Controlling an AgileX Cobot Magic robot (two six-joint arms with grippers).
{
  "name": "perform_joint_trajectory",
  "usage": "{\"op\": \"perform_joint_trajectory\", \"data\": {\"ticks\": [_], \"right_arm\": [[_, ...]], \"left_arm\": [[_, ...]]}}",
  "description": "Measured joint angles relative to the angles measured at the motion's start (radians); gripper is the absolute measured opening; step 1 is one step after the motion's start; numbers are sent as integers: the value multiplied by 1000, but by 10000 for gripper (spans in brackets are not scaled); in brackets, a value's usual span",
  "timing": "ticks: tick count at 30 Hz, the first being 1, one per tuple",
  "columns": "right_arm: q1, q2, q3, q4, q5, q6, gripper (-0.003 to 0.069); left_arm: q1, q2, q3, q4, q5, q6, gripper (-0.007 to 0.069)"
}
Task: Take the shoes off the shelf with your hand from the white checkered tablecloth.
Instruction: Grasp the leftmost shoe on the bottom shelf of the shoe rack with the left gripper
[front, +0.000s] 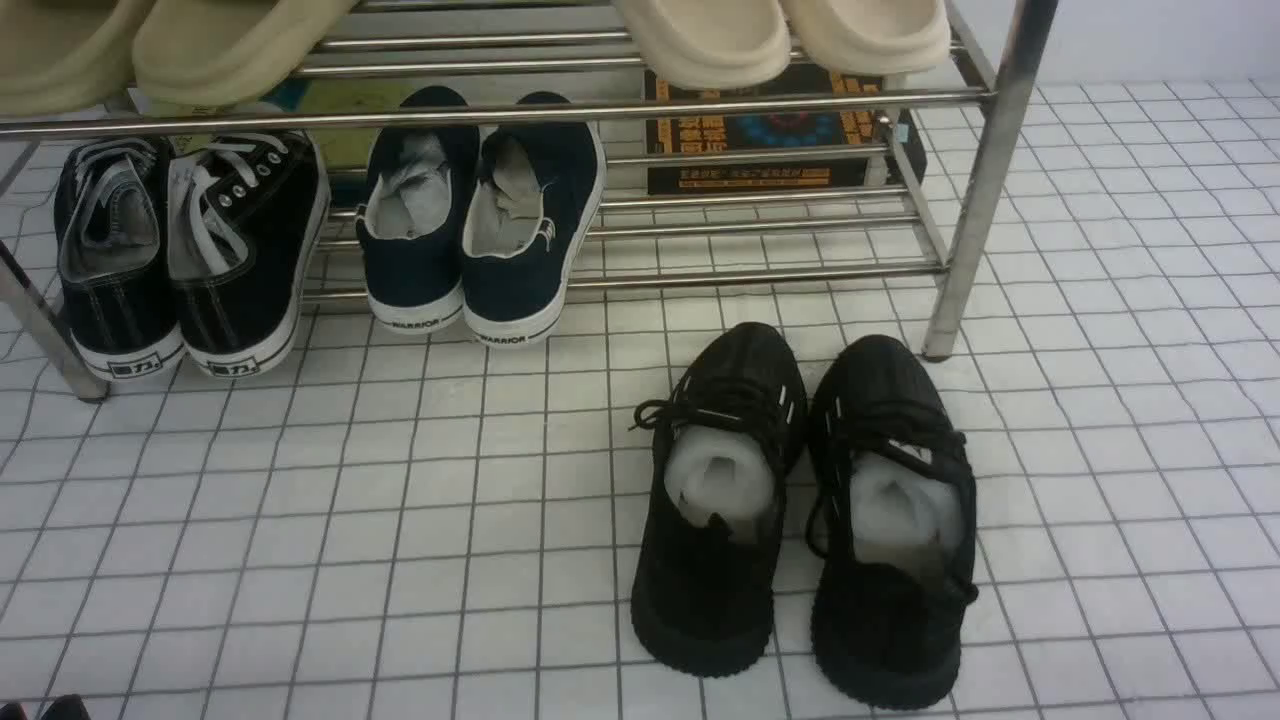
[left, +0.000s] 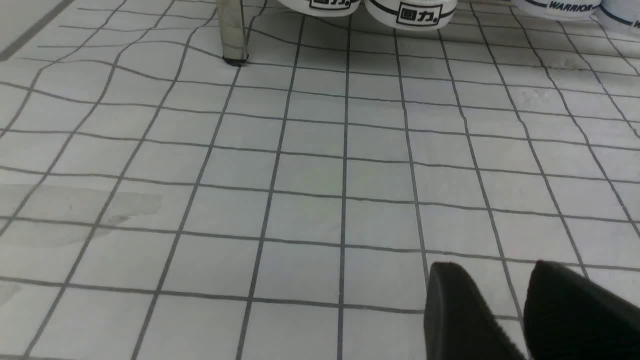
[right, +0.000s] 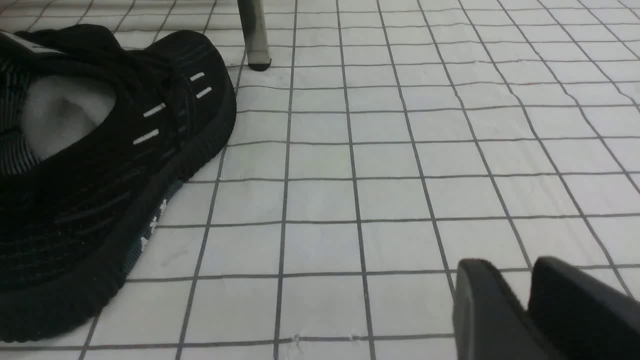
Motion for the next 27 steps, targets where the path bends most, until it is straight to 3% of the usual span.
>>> {"op": "perform_joint_trajectory", "data": {"ticks": [14,24,27], "right_arm": [[0,0,0,0,0,0,184],[0,0,0,0,0,-1,199],[0,0,0,0,0,-1,201]], "left_arm": [[0,0,0,27,0,0,240],[0,0,0,113,5,0,240],[0,0,0,95,5,-44,240]]}}
